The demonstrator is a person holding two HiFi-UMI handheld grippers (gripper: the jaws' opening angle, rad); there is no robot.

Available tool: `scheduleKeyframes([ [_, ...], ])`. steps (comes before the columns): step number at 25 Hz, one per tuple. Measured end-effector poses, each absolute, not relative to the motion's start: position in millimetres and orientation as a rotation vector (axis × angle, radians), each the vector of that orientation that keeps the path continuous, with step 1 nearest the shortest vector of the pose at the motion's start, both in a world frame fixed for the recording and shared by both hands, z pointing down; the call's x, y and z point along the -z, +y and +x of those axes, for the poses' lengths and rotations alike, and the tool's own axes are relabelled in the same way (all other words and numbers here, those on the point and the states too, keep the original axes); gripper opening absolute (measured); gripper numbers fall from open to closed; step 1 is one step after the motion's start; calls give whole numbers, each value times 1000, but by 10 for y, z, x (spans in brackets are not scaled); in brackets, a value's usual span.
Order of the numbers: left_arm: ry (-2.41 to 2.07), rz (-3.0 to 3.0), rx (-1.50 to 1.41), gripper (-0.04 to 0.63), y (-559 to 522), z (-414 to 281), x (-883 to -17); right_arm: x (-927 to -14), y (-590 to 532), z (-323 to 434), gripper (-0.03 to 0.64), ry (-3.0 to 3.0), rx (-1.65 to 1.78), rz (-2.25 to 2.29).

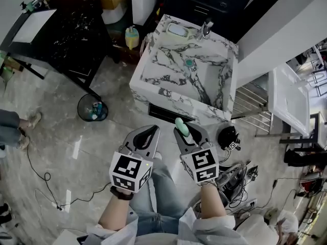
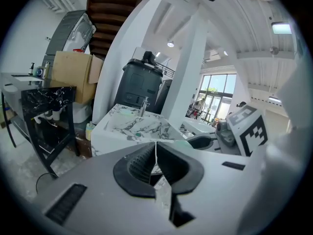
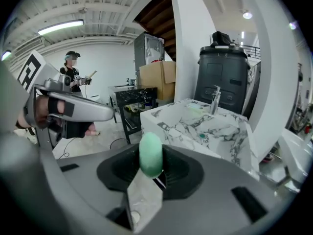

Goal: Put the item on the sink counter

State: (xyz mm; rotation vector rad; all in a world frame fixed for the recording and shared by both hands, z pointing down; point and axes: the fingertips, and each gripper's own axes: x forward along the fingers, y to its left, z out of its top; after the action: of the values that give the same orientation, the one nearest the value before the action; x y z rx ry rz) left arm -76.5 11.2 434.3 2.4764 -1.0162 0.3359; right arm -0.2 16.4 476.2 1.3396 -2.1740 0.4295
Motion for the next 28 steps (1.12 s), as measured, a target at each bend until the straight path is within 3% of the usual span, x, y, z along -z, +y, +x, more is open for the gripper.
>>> scheduleKeyframes([
  [28,-981,2475,-354,23,40,-750,-7024,-7639,-150,222,132,-2087,-497,1451],
])
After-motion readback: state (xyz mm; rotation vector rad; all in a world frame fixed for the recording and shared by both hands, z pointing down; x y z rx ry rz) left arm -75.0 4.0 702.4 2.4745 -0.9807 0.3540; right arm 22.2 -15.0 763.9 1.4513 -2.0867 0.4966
